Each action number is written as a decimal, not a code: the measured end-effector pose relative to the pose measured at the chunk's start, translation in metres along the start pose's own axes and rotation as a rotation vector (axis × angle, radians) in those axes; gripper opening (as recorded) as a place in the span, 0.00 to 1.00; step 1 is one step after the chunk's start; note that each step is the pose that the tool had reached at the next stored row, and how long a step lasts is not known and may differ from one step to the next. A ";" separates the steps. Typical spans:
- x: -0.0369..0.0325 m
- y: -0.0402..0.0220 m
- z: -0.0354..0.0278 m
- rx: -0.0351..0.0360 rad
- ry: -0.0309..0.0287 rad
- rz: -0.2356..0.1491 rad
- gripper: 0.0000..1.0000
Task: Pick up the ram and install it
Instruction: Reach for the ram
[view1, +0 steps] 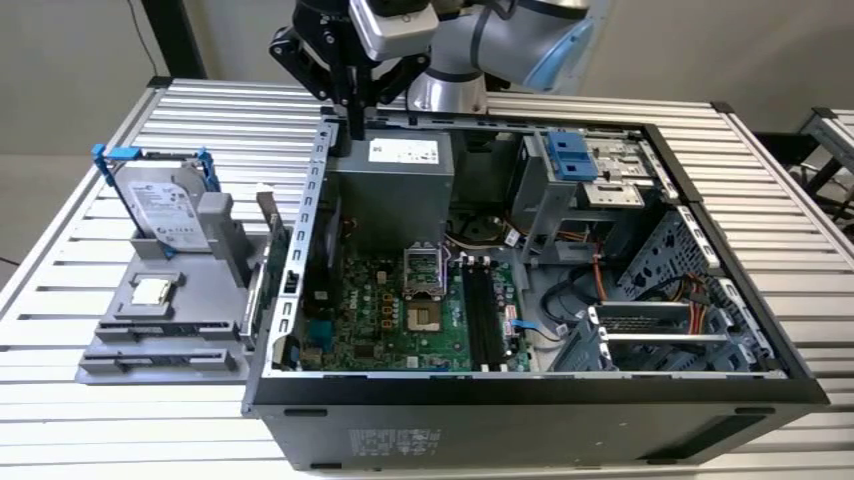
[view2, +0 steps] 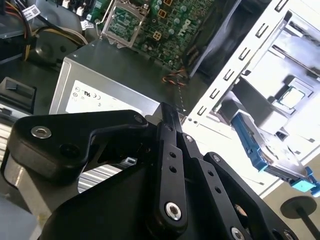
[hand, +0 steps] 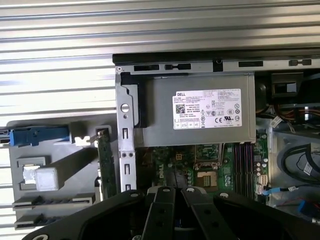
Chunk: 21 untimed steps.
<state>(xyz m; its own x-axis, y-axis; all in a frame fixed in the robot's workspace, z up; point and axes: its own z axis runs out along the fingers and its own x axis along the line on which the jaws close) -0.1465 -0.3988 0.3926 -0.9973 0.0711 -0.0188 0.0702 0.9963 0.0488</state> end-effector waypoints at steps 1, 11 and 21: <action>0.0006 0.0000 0.0000 0.0000 0.0000 0.000 0.00; 0.0092 -0.0006 -0.0003 0.0001 0.0000 0.000 0.00; 0.0169 -0.0012 -0.0004 0.0001 0.0001 0.000 0.00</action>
<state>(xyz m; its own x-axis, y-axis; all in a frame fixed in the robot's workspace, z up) -0.1635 -0.3988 0.3926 -0.9973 0.0712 -0.0188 0.0702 0.9963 0.0487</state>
